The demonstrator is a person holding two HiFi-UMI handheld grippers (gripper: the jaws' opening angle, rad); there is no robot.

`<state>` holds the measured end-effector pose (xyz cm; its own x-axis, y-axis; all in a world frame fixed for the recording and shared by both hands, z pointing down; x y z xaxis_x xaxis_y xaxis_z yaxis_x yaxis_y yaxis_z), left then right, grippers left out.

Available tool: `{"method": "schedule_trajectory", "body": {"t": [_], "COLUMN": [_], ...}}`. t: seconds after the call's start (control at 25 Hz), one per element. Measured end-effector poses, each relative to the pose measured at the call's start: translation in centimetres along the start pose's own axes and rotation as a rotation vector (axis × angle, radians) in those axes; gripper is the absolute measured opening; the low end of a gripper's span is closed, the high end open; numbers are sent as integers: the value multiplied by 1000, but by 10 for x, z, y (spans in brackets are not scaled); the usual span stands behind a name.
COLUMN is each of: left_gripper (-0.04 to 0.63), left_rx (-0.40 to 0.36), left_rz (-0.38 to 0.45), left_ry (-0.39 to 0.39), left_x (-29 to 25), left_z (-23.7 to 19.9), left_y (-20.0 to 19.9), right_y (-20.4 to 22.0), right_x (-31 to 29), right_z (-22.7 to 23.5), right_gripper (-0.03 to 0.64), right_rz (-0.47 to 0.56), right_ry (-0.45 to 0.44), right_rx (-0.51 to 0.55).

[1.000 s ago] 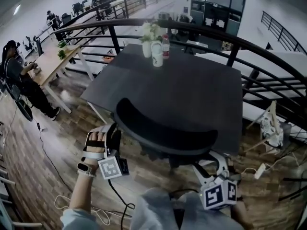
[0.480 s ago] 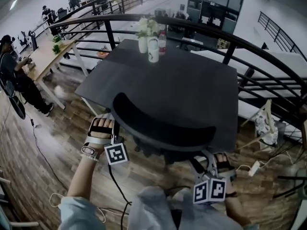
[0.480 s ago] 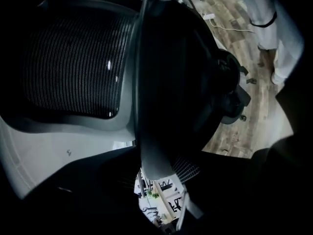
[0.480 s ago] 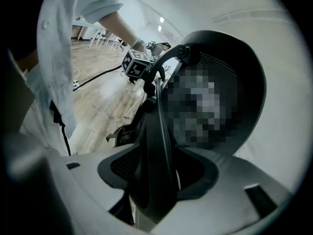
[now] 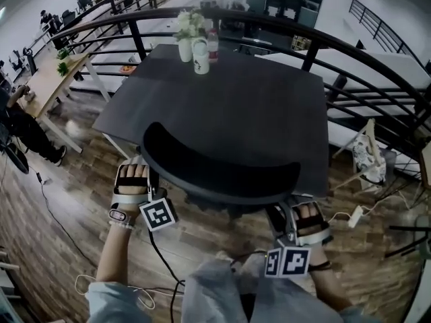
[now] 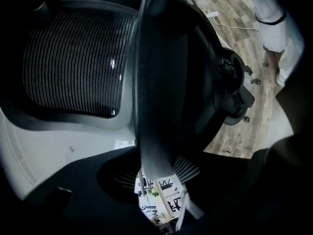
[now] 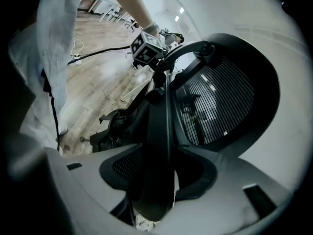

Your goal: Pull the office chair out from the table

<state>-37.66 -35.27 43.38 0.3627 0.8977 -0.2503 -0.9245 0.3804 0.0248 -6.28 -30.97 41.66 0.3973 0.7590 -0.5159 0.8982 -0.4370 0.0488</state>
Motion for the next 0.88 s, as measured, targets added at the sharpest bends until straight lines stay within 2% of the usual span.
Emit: {"method": "schedule_trajectory", "body": {"t": [0.16, 0.88], "left_gripper": [207, 206], "left_rx": [-1, 26], "left_rz": [4, -24], "left_ry": [-11, -14], "left_x": [-2, 1], "left_z": [-2, 3], "left_y": [0, 2], "right_y": [0, 2], "right_x": [-3, -5], "right_z": [2, 1], "right_gripper": [183, 184], "right_rz": [-24, -26], "right_ry": [42, 70], "right_rx": [-8, -58]}}
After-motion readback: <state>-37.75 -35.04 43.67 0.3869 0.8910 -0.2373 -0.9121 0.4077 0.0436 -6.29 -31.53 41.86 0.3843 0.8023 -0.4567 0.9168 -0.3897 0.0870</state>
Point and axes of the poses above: the fingertips, and each gripper's own axes: x backward along the fingers, z to its right, y out of its underside, the point moved 4 cm from there along x, backward along the fingers, and after that the axes turned 9 degrees about x, right-handed, at the moved point
